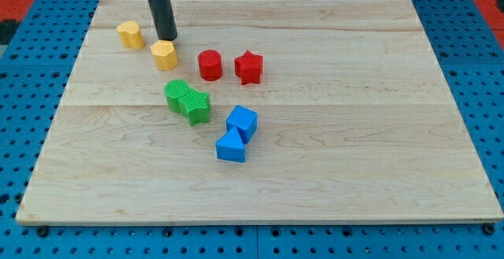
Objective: Slightly move the yellow heart to the top left of the yellow hexagon
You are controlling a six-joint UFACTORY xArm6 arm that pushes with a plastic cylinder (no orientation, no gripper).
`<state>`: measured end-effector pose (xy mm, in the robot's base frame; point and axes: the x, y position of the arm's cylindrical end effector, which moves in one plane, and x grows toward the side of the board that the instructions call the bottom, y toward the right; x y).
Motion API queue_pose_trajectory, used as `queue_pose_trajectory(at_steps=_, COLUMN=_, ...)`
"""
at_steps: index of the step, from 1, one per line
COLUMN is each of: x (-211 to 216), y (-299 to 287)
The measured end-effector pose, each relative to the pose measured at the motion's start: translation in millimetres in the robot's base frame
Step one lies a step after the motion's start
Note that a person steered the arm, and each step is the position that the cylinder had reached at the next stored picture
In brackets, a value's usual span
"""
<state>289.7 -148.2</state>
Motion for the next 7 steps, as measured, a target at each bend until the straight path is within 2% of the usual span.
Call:
queue_pose_trajectory(at_steps=1, x=-27, y=-7)
queue_pose_trajectory(at_steps=2, x=-27, y=-38)
queue_pose_trajectory(at_steps=4, x=4, y=37)
queue_pose_trajectory(at_steps=5, x=3, y=53)
queue_pose_trajectory(at_steps=6, x=3, y=52)
queue_pose_trajectory(at_steps=7, x=2, y=15)
